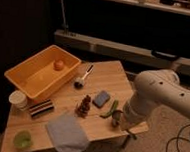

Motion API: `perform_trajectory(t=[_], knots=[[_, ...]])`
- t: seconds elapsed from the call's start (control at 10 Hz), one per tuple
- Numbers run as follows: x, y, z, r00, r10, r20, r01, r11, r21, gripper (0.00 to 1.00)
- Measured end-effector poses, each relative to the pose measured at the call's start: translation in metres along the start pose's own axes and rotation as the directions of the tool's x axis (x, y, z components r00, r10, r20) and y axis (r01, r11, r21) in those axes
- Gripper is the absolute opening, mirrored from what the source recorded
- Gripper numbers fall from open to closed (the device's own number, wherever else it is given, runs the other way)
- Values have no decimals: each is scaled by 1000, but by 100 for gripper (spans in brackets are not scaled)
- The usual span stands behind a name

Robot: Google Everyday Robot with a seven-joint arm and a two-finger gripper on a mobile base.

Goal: Place fork in metal cup

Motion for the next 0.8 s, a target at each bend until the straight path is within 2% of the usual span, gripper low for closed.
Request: perform_trajectory(t=[0.2,0.6,0.8], knots=[[5,-12,11,999,40,-28,-40,999,-11,0],[-6,-22,29,996,65,-60,-66,998,-13,0],[-14,-26,41,993,73,-92,-74,997,-7,0]])
